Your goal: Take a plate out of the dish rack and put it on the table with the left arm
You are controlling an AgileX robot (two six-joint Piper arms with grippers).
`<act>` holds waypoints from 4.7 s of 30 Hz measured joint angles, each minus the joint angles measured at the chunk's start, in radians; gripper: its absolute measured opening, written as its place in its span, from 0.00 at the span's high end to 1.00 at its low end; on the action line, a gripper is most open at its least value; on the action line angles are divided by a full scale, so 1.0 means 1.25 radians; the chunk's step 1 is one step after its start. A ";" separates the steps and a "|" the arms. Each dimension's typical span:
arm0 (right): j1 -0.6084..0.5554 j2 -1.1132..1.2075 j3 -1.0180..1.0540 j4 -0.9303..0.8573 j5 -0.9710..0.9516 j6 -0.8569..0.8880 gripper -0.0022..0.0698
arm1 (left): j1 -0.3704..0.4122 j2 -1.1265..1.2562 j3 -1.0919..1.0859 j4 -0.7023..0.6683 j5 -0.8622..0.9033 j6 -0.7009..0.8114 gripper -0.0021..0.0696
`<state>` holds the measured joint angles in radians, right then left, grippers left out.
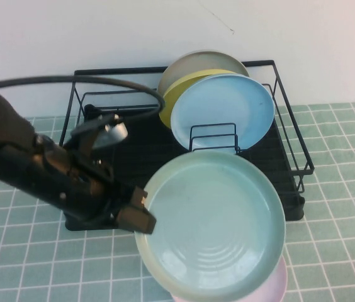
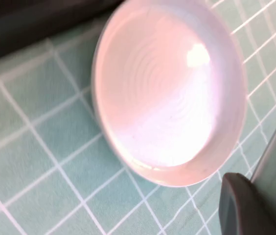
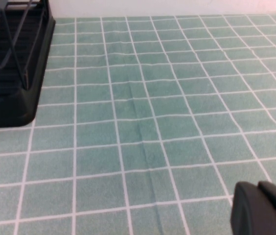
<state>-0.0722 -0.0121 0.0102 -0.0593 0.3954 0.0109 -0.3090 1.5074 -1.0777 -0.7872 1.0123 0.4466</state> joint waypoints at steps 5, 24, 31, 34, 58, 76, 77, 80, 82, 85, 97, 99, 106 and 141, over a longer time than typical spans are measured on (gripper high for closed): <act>0.000 0.000 0.000 0.000 0.000 0.000 0.97 | 0.000 0.031 0.059 -0.053 -0.062 -0.009 0.92; 0.000 0.000 0.000 0.002 0.000 0.000 0.97 | -0.085 0.206 0.069 -0.121 -0.186 -0.029 0.92; 0.000 0.000 0.000 0.002 0.000 0.000 0.97 | -0.087 0.230 0.069 -0.113 -0.191 -0.041 0.90; 0.000 0.000 0.000 0.002 0.000 0.000 0.97 | -0.087 0.230 0.067 -0.110 -0.186 -0.043 0.76; 0.000 0.000 0.000 0.002 0.000 0.000 0.97 | -0.087 -0.267 0.067 0.276 -0.078 -0.129 0.73; 0.000 0.000 0.000 0.002 0.000 0.000 0.97 | -0.085 -0.969 0.303 0.282 -0.134 -0.136 0.97; 0.000 0.000 0.000 0.002 0.000 0.000 0.97 | -0.085 -0.990 0.327 0.286 -0.159 -0.134 0.97; 0.000 0.000 0.000 0.002 0.000 0.000 0.97 | -0.085 -1.043 0.412 0.313 -0.260 -0.115 0.97; 0.000 0.000 0.000 0.002 0.000 0.000 0.97 | -0.085 -1.054 0.472 0.335 -0.338 -0.101 0.97; 0.000 0.000 0.000 0.002 0.000 0.000 0.97 | -0.085 -1.055 0.552 0.353 -0.436 -0.095 0.97; 0.000 0.000 0.000 0.002 0.000 0.000 0.97 | -0.085 -1.055 0.801 0.355 -0.478 -0.091 0.97; 0.000 0.000 0.000 0.002 0.000 0.000 0.97 | -0.085 -1.055 0.837 0.351 -0.501 -0.089 0.97; 0.000 0.000 0.000 0.002 0.000 0.000 0.97 | -0.077 -1.094 0.879 0.345 -0.580 -0.083 0.97; 0.000 0.000 0.000 0.003 0.000 0.000 0.97 | 0.185 -1.216 0.877 0.458 -0.553 -0.369 0.97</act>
<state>-0.0722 -0.0121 0.0102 -0.0555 0.3954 0.0109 -0.0776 -0.0122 0.0187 -0.2142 0.3211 -0.0151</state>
